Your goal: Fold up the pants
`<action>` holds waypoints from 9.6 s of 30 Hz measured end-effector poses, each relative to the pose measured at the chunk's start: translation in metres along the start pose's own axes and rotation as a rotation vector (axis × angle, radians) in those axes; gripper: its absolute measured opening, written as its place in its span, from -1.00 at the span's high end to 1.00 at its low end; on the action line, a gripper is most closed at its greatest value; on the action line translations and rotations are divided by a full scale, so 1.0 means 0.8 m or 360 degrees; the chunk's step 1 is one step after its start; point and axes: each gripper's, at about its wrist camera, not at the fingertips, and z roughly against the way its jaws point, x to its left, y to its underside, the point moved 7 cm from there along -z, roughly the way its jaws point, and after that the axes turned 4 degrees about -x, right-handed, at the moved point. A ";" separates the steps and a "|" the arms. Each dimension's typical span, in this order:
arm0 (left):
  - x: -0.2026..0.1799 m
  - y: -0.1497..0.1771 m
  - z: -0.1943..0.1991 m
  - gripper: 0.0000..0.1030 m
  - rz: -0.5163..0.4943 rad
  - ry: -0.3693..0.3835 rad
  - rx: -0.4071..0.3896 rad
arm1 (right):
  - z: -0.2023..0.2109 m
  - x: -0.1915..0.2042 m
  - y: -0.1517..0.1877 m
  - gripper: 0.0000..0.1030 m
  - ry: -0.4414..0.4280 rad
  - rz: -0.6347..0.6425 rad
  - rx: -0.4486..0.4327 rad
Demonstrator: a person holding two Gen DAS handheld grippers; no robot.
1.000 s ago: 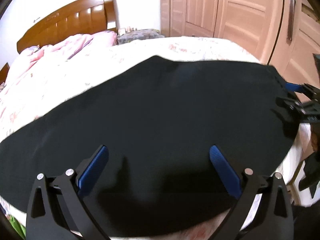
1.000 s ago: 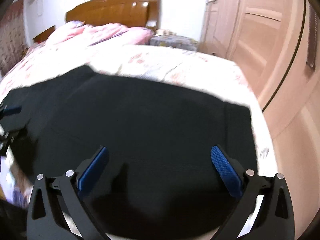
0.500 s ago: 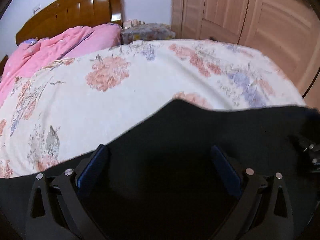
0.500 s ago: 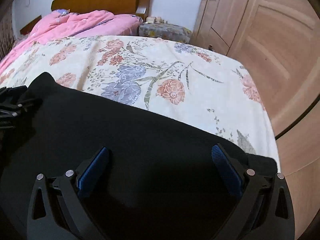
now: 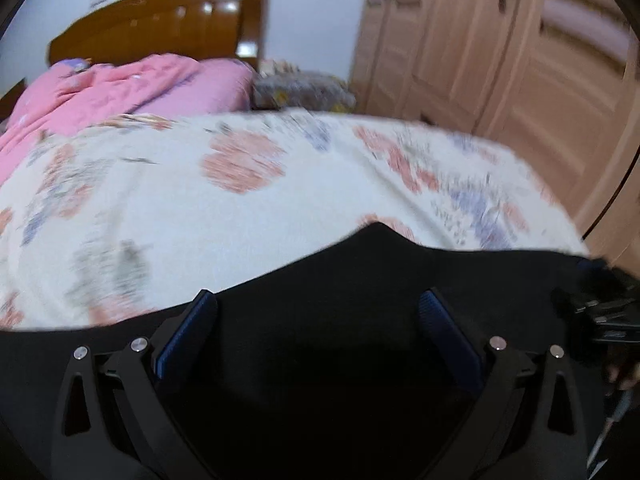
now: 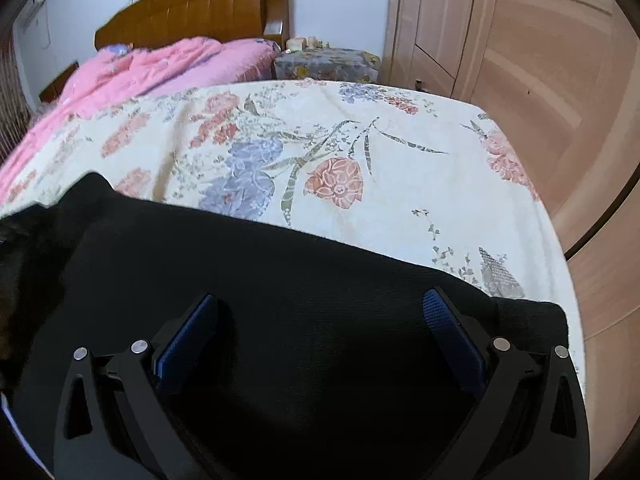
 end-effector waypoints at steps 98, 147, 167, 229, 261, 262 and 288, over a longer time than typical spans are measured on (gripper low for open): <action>0.553 0.161 0.239 0.04 0.1322 -0.0211 -0.0103 | 0.141 0.702 0.011 -0.92 -0.1576 0.0897 -0.0139; 0.040 0.037 0.209 0.71 0.0015 -0.0234 -0.0332 | 0.059 0.262 -0.024 -0.91 -0.1135 -0.0066 -0.0045; 0.153 0.138 0.279 -0.95 0.0077 -0.0540 -0.0388 | 0.083 0.333 0.057 -0.91 -0.1346 0.0112 0.0325; 0.235 0.201 0.235 -0.97 0.0155 -0.0830 -0.0021 | 0.058 0.303 0.048 0.58 -0.1231 -0.0228 0.0101; 0.164 0.033 0.068 -0.97 0.0071 -0.0076 0.0137 | 0.075 0.361 0.048 -0.47 -0.0883 0.0681 -0.0067; 0.163 0.035 0.068 -0.97 0.0066 -0.0082 0.0144 | 0.074 0.364 0.048 -0.48 -0.0884 0.0683 -0.0063; 0.145 0.081 0.110 -0.97 -0.0288 -0.0661 0.0091 | 0.093 0.298 0.057 -0.68 -0.0764 0.0453 -0.0083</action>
